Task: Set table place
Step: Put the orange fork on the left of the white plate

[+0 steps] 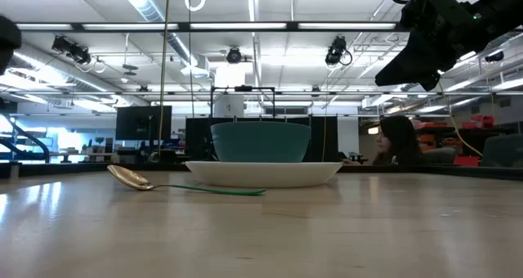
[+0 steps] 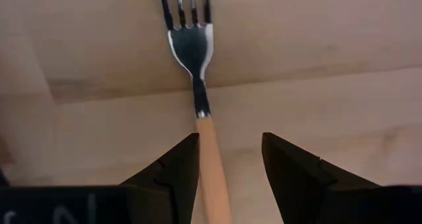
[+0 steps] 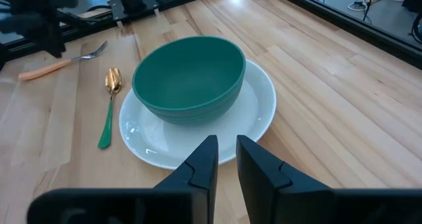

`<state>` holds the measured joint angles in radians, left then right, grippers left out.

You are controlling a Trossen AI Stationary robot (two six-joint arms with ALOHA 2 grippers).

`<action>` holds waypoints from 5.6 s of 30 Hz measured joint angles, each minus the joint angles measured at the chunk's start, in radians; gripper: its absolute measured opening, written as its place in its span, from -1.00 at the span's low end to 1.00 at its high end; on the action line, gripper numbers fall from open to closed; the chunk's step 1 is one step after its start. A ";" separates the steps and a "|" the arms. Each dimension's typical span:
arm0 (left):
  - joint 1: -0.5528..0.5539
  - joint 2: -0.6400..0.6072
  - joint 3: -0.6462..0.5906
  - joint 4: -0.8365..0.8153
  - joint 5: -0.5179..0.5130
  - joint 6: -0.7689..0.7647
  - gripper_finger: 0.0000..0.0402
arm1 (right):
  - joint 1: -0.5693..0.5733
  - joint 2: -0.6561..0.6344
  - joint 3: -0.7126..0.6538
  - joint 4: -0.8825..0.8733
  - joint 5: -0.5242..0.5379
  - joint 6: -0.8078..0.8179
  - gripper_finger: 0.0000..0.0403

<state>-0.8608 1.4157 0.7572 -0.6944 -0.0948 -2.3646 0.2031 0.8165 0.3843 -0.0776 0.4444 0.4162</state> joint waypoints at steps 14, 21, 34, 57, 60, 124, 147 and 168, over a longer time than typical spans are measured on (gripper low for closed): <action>-0.005 0.124 0.000 0.067 0.068 -0.036 -0.14 | 0.000 0.000 0.000 0.000 0.000 0.000 -0.68; -0.007 0.125 -0.001 0.057 0.091 -0.037 -0.14 | 0.000 0.000 0.000 -0.003 0.000 0.000 -0.68; -0.005 0.139 0.002 0.060 0.099 -0.013 -0.14 | 0.000 0.000 0.000 -0.003 0.000 0.000 -0.68; -0.005 0.140 0.000 0.059 0.098 0.028 -0.74 | 0.000 0.000 0.000 -0.003 0.000 0.000 -0.68; -0.005 0.140 0.000 0.060 0.097 0.028 -0.64 | 0.000 0.000 0.000 -0.002 0.000 0.000 -0.68; 1.081 0.127 0.330 -0.442 -0.042 1.026 -0.80 | 0.000 0.000 0.000 -0.003 0.000 0.000 -0.68; 1.043 0.128 0.069 0.104 0.073 1.014 -0.80 | 0.000 0.000 0.000 -0.003 0.000 0.000 -0.68; 1.006 0.129 0.069 0.063 0.051 0.960 -0.80 | 0.000 0.000 0.000 -0.003 0.000 0.000 -0.68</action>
<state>0.1455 1.5448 0.8265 -0.6315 -0.0437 -1.4044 0.2031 0.8162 0.3843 -0.0803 0.4446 0.4160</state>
